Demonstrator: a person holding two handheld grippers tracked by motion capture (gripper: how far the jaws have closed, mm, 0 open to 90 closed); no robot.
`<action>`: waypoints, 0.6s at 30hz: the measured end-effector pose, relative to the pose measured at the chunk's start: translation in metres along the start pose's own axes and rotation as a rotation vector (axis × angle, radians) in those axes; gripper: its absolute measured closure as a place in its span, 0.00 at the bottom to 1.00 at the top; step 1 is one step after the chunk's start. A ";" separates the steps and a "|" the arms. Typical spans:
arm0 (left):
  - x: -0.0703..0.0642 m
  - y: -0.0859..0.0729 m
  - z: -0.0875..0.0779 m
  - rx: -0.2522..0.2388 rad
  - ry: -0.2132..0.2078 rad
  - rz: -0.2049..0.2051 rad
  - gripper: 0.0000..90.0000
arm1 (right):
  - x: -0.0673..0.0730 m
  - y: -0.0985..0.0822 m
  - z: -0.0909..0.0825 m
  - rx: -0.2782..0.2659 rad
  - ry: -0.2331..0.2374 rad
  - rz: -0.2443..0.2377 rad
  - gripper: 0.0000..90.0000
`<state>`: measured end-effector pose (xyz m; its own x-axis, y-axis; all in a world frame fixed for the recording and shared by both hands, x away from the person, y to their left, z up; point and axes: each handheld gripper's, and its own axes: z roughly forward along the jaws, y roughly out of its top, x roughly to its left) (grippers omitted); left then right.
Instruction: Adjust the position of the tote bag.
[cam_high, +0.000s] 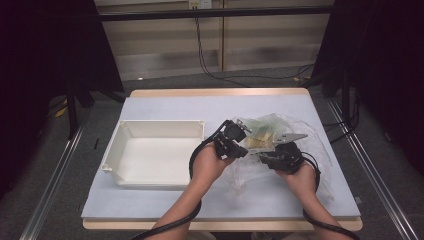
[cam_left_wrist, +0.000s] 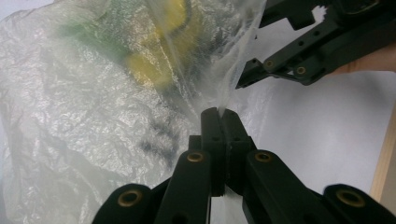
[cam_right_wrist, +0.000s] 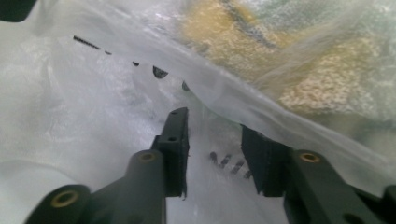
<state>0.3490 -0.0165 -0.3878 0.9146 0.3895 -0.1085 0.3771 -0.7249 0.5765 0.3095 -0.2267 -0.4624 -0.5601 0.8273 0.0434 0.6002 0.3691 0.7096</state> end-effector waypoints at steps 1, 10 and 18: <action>0.000 0.000 0.000 -0.012 0.000 -0.006 1.00 | 0.000 0.001 0.001 0.003 -0.005 0.003 0.65; 0.007 -0.001 -0.002 -0.013 -0.028 -0.020 1.00 | 0.009 0.006 0.032 0.046 -0.017 -0.074 0.58; 0.009 -0.002 -0.002 -0.015 -0.037 -0.022 1.00 | 0.005 0.006 0.036 0.028 0.001 -0.044 0.71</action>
<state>0.3558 -0.0102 -0.3886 0.9108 0.3841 -0.1512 0.3956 -0.7075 0.5857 0.3309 -0.2054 -0.4832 -0.5871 0.8094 0.0135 0.5906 0.4169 0.6909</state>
